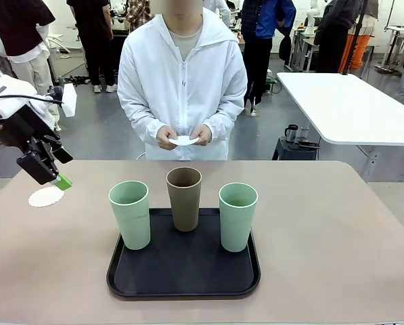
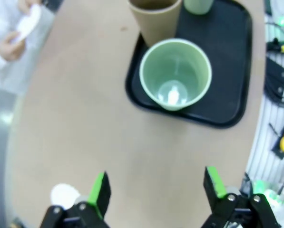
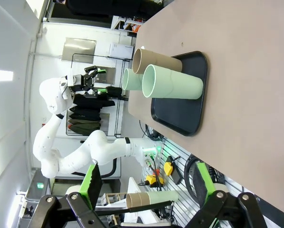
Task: Place coasters on the table and set cups on them.
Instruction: Pick up one Reusable plastic cup and place it on a coaster set by the human.
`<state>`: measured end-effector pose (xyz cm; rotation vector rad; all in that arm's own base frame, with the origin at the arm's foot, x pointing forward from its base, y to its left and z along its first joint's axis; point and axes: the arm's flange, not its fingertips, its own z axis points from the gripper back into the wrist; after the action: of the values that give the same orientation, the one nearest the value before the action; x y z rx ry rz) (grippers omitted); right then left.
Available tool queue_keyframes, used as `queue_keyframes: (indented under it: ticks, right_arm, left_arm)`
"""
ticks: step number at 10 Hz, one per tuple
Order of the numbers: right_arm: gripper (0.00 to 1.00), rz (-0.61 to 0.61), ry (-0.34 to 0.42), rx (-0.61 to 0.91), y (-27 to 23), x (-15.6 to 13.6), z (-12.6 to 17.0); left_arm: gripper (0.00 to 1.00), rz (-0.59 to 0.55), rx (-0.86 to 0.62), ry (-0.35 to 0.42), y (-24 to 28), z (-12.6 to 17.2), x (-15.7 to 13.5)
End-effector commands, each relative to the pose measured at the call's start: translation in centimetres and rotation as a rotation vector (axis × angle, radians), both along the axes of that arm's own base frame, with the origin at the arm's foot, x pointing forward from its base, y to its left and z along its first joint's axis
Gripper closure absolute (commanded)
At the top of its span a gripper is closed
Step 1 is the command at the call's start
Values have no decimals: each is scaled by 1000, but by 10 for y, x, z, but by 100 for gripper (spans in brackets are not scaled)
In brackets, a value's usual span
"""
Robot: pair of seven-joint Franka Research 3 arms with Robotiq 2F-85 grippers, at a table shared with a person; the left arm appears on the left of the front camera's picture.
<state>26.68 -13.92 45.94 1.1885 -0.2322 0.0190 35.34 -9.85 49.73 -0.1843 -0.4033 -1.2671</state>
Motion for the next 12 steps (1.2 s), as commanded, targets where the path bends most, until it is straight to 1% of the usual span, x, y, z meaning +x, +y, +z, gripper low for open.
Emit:
queue_keyframes:
  ticks: [1,3,5,6,7,9,10,12]
  right_arm:
    - [0,2,-7,15,-1,0,0]
    - [0,2,-7,15,-1,0,0]
    - [0,2,-7,15,-1,0,0]
    - [0,2,-7,15,-1,0,0]
    - [0,2,-7,15,-1,0,0]
    - [0,2,-7,15,-1,0,0]
    - [0,2,-7,15,-1,0,0]
    - [0,2,-7,15,-1,0,0]
  left_arm:
    - [0,-167,-17,58,15,-44,43]
    - [0,-270,-106,59,28,-73,55]
    - [0,-354,-238,55,40,-85,59]
    - [0,-386,-336,55,37,-91,56]
    - [0,-392,-401,52,37,-101,51]
    - [0,-317,-525,85,40,-123,48]
    - [0,-301,-559,72,38,-131,47]
    - [0,-291,-611,34,31,-138,39]
